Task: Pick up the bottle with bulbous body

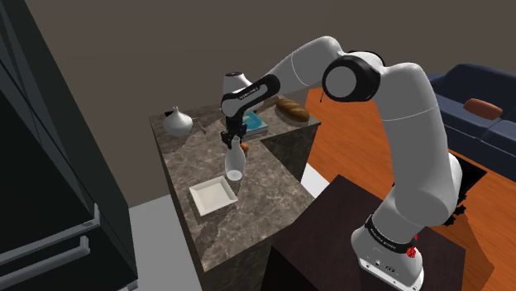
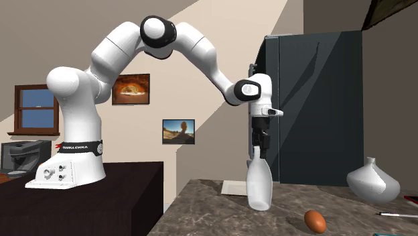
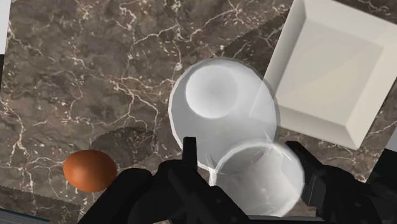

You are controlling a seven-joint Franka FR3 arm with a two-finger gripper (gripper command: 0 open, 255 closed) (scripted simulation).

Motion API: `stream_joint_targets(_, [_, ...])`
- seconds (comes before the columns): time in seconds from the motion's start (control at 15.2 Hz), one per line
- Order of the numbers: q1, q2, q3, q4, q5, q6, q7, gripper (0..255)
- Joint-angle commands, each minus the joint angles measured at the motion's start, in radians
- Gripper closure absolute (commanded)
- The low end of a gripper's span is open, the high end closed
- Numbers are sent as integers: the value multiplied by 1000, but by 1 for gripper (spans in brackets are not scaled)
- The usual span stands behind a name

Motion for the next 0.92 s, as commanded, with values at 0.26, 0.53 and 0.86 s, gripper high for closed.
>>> stream_joint_targets(0.26, [0,5,0,5,0,1,-1,255])
stream_joint_targets(0.53, [-1,1,0,-1,0,3,-1,255])
stream_joint_targets(0.86, [-2,-41,2,1,3,-41,-3,255])
